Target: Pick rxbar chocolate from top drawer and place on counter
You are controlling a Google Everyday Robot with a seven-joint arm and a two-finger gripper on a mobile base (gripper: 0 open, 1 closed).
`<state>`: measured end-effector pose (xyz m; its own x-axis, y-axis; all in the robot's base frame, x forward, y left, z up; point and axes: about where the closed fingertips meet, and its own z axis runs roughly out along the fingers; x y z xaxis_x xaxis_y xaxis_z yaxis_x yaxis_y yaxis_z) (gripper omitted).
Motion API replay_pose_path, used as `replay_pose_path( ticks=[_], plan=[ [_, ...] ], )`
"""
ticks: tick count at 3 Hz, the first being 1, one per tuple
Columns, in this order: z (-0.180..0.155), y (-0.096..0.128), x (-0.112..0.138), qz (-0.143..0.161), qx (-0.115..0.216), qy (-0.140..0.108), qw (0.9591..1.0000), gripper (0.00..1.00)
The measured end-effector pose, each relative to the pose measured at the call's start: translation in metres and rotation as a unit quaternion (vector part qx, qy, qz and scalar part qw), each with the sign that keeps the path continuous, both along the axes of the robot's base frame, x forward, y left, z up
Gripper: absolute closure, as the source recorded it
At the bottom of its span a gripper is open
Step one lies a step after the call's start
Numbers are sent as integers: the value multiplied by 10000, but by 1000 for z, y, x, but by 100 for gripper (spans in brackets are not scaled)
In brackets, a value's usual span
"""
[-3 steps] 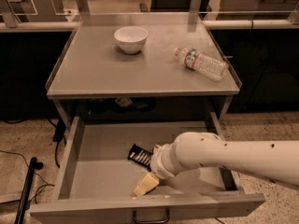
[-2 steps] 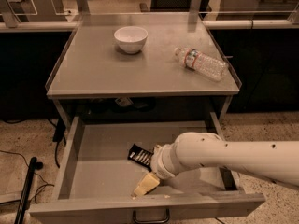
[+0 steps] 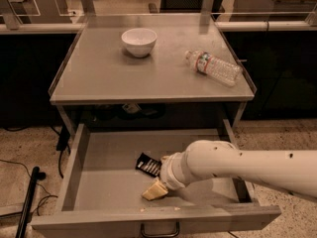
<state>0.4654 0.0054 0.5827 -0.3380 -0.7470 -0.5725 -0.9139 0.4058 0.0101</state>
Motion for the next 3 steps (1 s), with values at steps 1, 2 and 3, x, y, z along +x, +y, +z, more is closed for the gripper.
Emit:
replay_pose_path(
  ticks=[1,2,3],
  plan=[
    [0,0,0,0,0,0,10000,72],
    [0,0,0,0,0,0,10000,96],
    [0,0,0,0,0,0,10000,100]
  ],
)
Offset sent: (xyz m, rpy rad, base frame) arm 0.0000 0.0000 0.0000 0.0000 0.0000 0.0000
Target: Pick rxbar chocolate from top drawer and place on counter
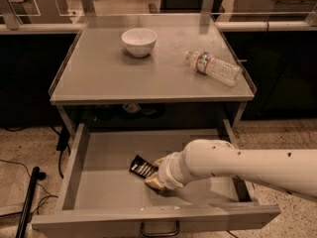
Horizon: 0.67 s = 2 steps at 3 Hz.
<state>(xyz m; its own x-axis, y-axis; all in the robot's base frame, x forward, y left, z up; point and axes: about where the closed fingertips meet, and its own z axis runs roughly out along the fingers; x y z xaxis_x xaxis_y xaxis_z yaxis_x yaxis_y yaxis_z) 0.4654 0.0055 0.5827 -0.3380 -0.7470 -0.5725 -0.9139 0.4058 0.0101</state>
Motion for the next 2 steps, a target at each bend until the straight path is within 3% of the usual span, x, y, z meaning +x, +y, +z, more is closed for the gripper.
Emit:
replay_pose_path(
  ticks=[2],
  plan=[
    [6,1,0,0,0,0,10000,100]
  ],
)
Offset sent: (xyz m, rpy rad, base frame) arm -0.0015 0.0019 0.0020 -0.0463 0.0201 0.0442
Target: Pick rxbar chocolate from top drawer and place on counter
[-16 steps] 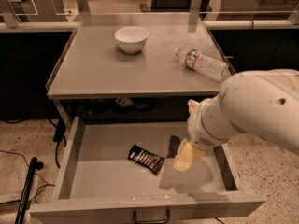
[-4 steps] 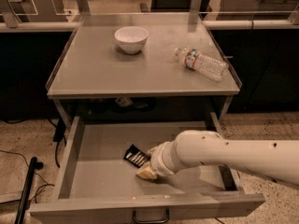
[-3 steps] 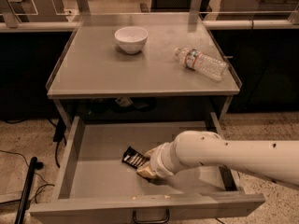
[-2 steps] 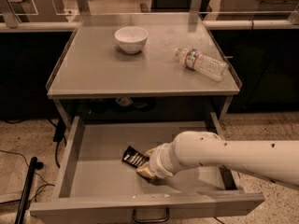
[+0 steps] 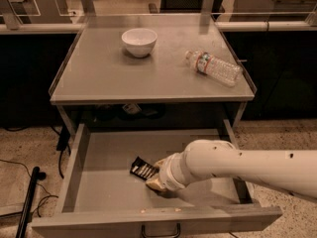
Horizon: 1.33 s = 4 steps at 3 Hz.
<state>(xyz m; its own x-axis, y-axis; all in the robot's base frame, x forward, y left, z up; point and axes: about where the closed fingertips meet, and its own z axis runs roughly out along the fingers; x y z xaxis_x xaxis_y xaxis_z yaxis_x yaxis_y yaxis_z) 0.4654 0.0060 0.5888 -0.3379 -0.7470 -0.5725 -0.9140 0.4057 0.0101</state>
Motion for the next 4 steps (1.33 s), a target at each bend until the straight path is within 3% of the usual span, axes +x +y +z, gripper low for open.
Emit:
replay_pose_path(
  ticks=[1,2,4],
  plan=[
    [1,0,0,0,0,0,10000,100],
    [30,-9,0,103,-17,-116,9999,100],
    [127,-23,11,412,-54,-509,9978,100]
  ],
)
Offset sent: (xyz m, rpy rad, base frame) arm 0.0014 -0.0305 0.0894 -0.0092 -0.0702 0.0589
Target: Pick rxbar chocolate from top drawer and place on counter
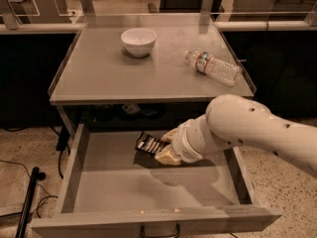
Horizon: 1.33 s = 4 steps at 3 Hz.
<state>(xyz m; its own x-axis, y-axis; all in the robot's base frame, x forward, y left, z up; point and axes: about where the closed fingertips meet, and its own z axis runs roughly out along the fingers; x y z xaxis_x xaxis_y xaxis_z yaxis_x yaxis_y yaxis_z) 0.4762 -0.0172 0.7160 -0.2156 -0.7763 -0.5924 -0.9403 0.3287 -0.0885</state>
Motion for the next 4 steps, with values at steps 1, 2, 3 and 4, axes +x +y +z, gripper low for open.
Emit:
replay_pose_path(
  ticks=[1,2,3,4],
  plan=[
    [53,-7,2,84,-56,-242,9997,100],
    [114,-19,7,25,-162,-546,9984,100],
    [151,-37,15,-170,-132,-815,9964,100],
    [152,-34,15,-144,-134,-835,9963,100]
  ],
)
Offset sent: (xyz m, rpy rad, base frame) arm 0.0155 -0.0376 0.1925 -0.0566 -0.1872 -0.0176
